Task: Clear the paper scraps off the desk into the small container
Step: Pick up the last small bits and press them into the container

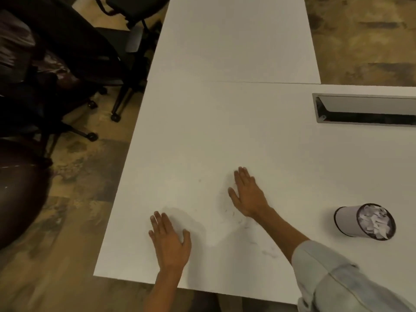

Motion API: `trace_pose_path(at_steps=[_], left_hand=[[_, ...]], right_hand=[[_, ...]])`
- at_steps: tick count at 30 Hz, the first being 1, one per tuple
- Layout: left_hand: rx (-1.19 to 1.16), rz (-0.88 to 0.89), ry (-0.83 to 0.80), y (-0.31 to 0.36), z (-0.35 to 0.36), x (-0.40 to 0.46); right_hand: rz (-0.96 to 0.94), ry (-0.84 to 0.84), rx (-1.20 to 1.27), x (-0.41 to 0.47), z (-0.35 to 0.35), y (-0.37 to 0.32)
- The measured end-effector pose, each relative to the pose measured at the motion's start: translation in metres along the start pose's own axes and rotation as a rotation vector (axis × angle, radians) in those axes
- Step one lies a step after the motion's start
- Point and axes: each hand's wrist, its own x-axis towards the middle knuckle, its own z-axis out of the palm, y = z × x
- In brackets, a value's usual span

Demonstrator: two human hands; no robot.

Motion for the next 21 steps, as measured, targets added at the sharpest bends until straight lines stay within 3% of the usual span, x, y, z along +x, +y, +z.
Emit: trace_pose_path(at_steps=[5, 9, 12, 16, 21], left_hand=[[-0.003, -0.237, -0.084, -0.027, 0.009, -0.032], [-0.04, -0.276, -0.114, -0.005, 0.028, -0.048], [-0.019, -0.18, -0.116, 0.023, 0.04, -0.042], [-0.047, -0.029, -0.108, 0.045, 0.045, -0.015], [0.014, 0.126, -0.141, 0.044, 0.043, 0.022]], right_hand=[[0.02, -0.068, -0.136, 0.016, 0.01, -0.002], [-0.222, -0.153, -0.132, -0.031, 0.034, -0.022], [-0.37, -0.186, -0.114, -0.035, 0.039, -0.038], [-0.371, -0.111, -0.187, 0.022, 0.032, -0.064], [-0.466, -0.164, -0.397, 0.058, 0.028, -0.076]])
